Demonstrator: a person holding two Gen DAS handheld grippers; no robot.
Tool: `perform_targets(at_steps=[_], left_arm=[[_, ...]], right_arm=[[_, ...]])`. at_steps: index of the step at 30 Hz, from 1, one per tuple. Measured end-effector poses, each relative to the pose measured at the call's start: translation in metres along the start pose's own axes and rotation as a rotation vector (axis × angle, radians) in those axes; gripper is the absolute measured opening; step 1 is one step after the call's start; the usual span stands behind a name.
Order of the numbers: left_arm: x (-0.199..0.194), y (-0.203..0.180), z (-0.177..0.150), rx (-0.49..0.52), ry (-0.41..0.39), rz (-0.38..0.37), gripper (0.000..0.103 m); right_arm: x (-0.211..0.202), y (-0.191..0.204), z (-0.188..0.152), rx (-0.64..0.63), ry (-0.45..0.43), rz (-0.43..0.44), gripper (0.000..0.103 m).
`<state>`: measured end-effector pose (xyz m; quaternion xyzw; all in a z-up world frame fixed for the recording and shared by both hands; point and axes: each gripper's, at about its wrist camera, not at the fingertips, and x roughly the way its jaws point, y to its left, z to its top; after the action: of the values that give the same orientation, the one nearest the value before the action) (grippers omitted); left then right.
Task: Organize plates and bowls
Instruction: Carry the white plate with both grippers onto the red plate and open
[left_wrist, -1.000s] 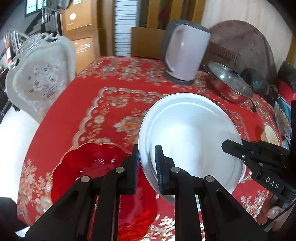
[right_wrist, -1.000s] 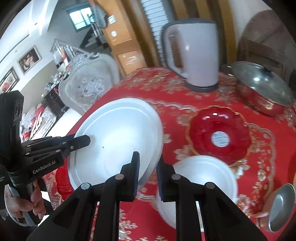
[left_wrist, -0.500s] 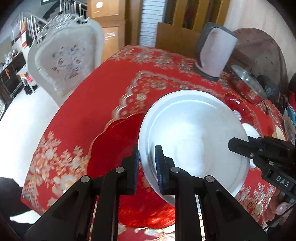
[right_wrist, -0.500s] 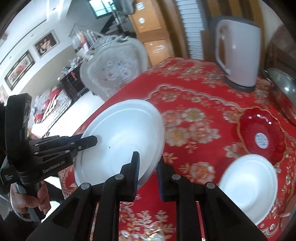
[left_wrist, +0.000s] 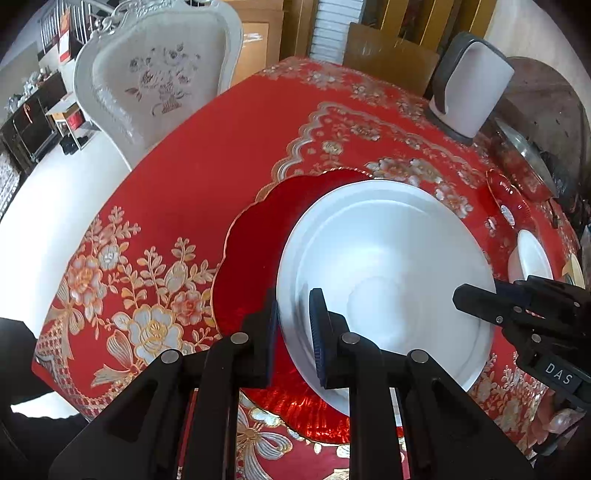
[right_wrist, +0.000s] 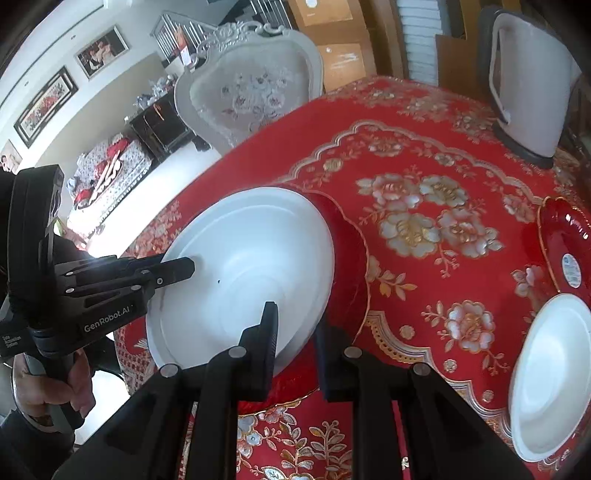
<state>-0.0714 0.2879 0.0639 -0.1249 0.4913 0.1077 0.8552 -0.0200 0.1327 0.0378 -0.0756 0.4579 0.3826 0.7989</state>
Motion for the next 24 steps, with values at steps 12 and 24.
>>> perform_targets(at_steps=[12,24], left_arm=[[0.004,0.006,-0.001,-0.019,-0.008,0.016,0.016],[0.003,0.008,-0.006,-0.031,-0.015,0.026,0.018]], right_arm=[[0.012,-0.003,-0.006,0.016,0.039,0.019,0.019],[0.006,-0.005,-0.008,0.034,0.032,0.026,0.028]])
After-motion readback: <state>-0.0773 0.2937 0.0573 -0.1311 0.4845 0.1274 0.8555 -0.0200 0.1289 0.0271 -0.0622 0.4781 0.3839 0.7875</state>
